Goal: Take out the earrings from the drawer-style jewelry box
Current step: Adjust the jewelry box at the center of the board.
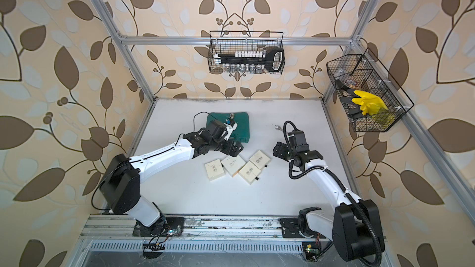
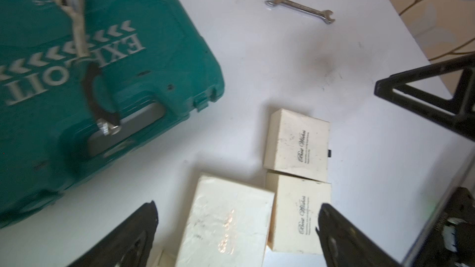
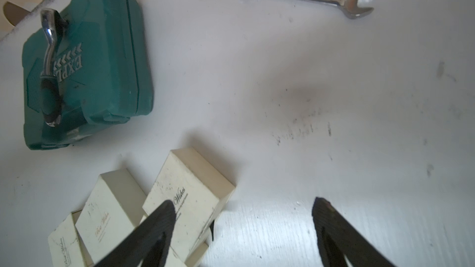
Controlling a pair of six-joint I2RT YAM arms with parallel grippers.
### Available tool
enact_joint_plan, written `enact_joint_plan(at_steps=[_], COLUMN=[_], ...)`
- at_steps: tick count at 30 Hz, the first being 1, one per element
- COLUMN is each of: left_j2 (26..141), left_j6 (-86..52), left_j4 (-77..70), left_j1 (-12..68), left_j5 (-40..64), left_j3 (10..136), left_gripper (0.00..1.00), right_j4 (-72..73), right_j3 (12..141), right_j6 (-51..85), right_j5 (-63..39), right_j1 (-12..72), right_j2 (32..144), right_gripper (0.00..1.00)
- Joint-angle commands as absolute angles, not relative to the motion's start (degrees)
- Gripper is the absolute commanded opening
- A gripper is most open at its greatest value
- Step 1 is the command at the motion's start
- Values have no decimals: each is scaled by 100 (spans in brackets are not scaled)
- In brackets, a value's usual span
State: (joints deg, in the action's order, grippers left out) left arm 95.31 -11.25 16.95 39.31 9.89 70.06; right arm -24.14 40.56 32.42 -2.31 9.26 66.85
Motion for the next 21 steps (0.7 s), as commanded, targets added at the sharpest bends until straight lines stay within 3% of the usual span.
enact_joint_plan(at_steps=[1,7,21], left_j2=[10147,11301,12008], left_j6=[-1045,-1179,-1710], left_j4=[1885,2256,2090], left_j1=[3899,4086,4192], left_j5=[1986,2228,2679], left_j3=[7793,8976,9069], left_gripper=[99,99,99], right_j4=[-3051,-3111,-2785], right_j3=[3959,3954,4173], right_j6=[3365,3362,3312], right_j5=[-25,-53,-568], right_j1=[934,936,1022], right_j2=[6600,6983,8055], right_gripper=[86,86,86])
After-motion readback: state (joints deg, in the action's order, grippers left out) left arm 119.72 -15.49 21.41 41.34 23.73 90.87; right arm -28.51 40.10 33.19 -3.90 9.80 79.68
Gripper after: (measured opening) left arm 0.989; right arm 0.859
